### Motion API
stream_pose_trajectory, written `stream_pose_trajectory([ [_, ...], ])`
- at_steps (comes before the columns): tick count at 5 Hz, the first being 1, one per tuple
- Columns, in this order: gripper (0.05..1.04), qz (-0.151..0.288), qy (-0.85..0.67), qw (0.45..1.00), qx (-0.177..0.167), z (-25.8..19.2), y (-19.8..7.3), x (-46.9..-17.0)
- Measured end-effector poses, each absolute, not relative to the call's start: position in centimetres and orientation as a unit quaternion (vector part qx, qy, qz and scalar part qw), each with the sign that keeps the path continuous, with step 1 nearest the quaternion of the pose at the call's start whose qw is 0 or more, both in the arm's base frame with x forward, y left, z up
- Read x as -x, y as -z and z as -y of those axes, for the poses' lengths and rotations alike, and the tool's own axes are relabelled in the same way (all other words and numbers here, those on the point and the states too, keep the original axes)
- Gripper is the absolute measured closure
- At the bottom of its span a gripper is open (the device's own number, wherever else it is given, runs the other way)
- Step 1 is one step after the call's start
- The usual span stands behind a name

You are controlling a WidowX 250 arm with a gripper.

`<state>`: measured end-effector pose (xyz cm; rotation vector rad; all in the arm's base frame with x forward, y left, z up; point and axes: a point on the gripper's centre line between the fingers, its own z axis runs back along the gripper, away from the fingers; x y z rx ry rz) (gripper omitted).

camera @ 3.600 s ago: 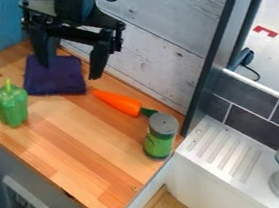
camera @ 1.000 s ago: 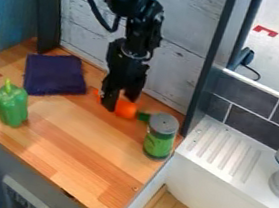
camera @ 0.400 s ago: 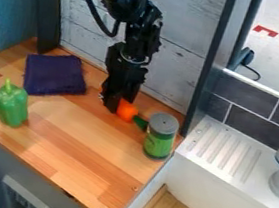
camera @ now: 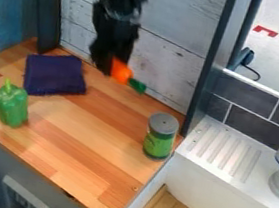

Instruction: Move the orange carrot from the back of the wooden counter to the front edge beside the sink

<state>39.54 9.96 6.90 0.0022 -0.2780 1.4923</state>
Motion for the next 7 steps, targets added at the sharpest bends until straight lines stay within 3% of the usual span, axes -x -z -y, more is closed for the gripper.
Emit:
stream_pose_trajectory([
  [1, 0.517, 0.171, -0.680, 0.713, 0.030, -10.1, -11.9, -37.9],
  [2, 0.517, 0.174, -0.684, 0.707, 0.046, -9.1, -12.9, -34.7],
  [4, 0.518, 0.125, -0.694, 0.708, 0.037, -7.3, -7.6, -28.5],
  [5, 0.518, 0.117, -0.705, 0.699, 0.026, -7.1, -5.9, -27.0],
  [7, 0.517, 0.077, -0.687, 0.722, 0.013, -4.2, -1.4, -27.0],
])
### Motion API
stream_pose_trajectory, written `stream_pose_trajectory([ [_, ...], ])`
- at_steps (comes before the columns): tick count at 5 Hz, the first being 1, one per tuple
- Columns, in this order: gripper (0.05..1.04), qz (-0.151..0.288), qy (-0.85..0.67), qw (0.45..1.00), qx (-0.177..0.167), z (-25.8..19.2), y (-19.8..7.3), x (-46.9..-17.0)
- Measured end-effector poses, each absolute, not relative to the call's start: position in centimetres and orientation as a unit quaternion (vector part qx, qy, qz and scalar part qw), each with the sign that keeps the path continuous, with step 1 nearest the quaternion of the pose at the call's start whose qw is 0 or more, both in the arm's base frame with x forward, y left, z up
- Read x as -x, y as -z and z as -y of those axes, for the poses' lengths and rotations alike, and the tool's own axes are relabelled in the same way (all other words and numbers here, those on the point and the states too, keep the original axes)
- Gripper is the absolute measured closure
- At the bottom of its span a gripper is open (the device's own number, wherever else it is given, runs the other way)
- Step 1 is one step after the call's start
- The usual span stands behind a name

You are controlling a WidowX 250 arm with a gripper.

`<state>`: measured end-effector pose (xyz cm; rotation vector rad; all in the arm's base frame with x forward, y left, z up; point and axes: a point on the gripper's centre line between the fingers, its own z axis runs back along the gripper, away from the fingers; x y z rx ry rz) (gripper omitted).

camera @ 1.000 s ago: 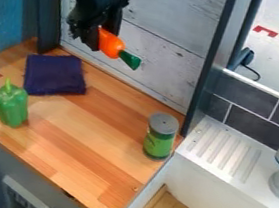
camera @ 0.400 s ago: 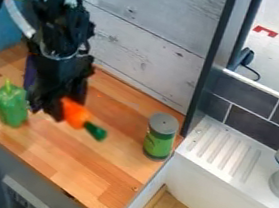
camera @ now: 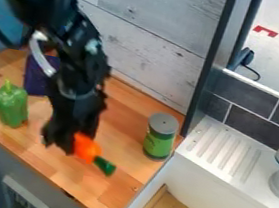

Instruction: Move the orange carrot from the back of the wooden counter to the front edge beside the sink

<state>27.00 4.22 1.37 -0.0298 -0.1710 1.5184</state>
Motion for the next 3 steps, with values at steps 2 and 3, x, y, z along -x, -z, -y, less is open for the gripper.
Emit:
stream_pose_trajectory([
  [2, 0.518, 0.036, -0.687, 0.726, 0.015, -1.6, 1.0, -26.8],
  [3, 0.464, 0.031, -0.685, 0.728, 0.012, -1.3, 1.5, -26.8],
])
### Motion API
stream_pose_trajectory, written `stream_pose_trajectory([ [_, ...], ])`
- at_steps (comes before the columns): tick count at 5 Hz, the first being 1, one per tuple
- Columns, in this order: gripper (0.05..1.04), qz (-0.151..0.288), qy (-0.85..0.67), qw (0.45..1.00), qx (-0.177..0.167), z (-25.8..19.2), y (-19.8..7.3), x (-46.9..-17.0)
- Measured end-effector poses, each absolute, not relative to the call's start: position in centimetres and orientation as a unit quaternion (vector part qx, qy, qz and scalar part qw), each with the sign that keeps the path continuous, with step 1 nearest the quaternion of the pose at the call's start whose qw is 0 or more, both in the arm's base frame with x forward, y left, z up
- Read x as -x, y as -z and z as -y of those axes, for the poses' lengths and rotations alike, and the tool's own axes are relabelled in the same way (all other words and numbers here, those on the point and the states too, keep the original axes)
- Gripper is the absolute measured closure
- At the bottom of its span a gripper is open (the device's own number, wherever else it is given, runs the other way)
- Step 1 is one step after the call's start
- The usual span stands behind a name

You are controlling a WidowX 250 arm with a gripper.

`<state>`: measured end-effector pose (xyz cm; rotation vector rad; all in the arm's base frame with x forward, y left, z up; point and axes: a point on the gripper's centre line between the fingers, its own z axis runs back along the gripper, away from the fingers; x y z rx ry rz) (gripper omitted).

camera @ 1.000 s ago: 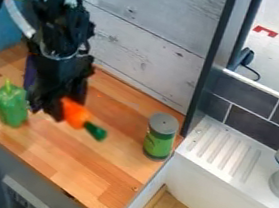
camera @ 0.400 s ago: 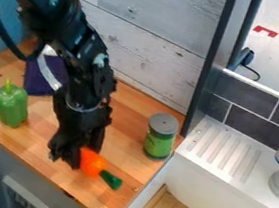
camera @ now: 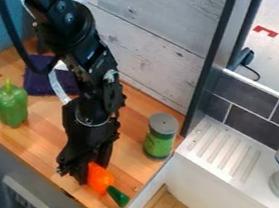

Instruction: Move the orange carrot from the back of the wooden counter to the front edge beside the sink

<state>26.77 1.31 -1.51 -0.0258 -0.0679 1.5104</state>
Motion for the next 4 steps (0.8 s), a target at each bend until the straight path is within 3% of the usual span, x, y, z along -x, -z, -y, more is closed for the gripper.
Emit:
stream_pose_trajectory([
  [1, 0.163, 0.029, -0.687, 0.726, 0.006, -1.47, 1.31, -26.88],
  [2, 0.073, 0.025, -0.680, 0.733, 0.002, -1.46, 1.59, -26.81],
  [4, 0.080, 0.023, -0.670, 0.742, 0.000, -1.47, 1.41, -26.95],
])
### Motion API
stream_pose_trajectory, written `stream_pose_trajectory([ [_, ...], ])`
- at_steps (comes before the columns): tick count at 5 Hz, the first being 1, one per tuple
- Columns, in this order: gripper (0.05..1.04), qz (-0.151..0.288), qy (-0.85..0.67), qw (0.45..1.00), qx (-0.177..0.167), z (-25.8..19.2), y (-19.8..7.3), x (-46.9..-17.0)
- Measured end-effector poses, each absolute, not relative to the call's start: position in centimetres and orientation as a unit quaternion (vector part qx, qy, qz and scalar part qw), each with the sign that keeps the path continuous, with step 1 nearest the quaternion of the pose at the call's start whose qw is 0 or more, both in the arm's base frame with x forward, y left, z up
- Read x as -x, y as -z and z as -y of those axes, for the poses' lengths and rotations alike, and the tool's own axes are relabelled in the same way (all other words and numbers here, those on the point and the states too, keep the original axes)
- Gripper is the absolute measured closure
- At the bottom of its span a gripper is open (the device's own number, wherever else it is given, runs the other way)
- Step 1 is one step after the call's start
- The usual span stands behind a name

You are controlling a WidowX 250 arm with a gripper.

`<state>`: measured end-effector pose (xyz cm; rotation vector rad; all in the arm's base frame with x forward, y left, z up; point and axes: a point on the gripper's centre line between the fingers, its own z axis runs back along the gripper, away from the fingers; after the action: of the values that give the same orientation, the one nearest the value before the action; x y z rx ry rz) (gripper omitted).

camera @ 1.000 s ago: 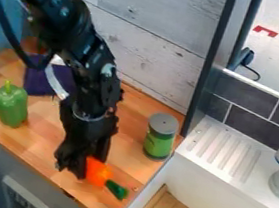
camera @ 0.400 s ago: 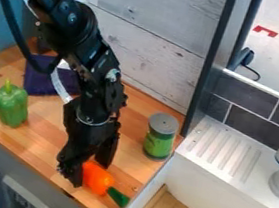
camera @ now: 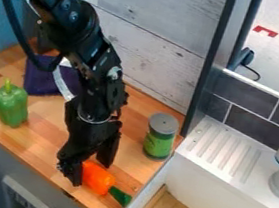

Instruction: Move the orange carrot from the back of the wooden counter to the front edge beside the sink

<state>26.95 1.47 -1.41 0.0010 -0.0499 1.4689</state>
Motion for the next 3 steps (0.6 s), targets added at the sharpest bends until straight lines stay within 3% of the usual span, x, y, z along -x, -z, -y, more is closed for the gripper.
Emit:
stream_pose_trajectory([
  [1, 0.080, 0.022, -0.664, 0.747, -0.002, -1.5, 1.0, -26.9],
  [2, 0.080, 0.043, -0.657, 0.753, 0.002, -2.7, -2.5, -27.4],
  [3, 0.080, 0.055, -0.619, 0.781, -0.052, -5.4, -7.2, -27.2],
])
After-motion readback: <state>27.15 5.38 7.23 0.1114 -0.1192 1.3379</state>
